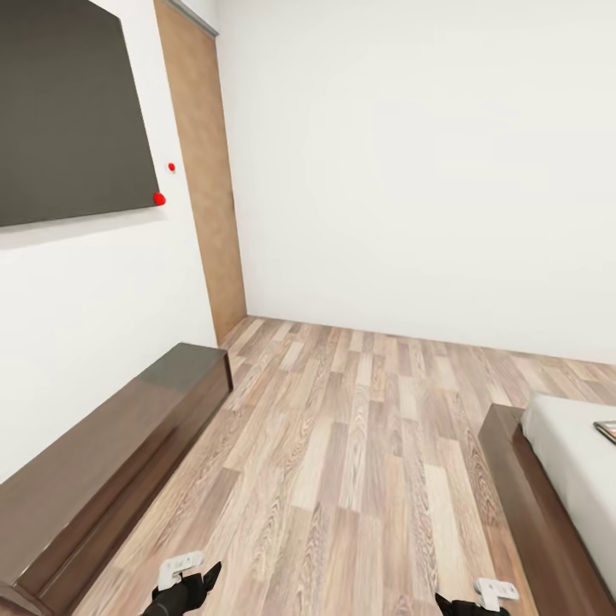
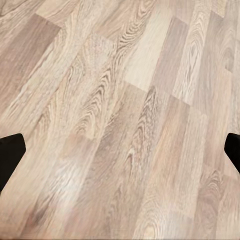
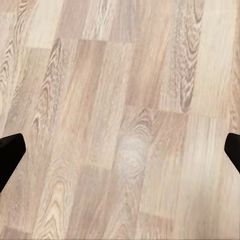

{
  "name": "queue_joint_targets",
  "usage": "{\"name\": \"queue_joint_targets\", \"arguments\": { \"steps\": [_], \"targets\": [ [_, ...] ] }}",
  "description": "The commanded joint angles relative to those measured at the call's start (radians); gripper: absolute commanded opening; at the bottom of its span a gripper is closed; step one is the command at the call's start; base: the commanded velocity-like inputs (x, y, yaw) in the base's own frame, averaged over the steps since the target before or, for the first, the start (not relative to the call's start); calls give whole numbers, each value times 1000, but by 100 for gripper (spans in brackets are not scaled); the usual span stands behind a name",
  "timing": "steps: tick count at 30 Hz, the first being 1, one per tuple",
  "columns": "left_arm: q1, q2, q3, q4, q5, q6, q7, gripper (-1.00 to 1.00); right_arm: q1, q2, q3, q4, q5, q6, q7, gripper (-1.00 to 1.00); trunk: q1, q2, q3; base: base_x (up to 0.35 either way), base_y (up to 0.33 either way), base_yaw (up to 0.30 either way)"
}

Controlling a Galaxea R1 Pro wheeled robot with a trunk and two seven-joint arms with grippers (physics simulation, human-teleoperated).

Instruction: In the bedroom, move the book from the bed onto either nightstand, and place the two sandals side by side next to the bed.

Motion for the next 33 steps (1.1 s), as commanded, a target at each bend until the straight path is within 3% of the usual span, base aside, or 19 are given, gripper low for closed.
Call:
{"name": "queue_joint_targets", "arguments": {
  "steps": [1,33],
  "targets": [
    [-1,0,-8,1,10,-3,-4,100,-1,0,8,3,-11,-4,6,100,1,0,-1,329,0,0],
    [-1,0,-8,1,11,-3,-4,100,-1,0,8,3,-11,-4,6,100,1,0,-1,329,0,0]
  ]
}}
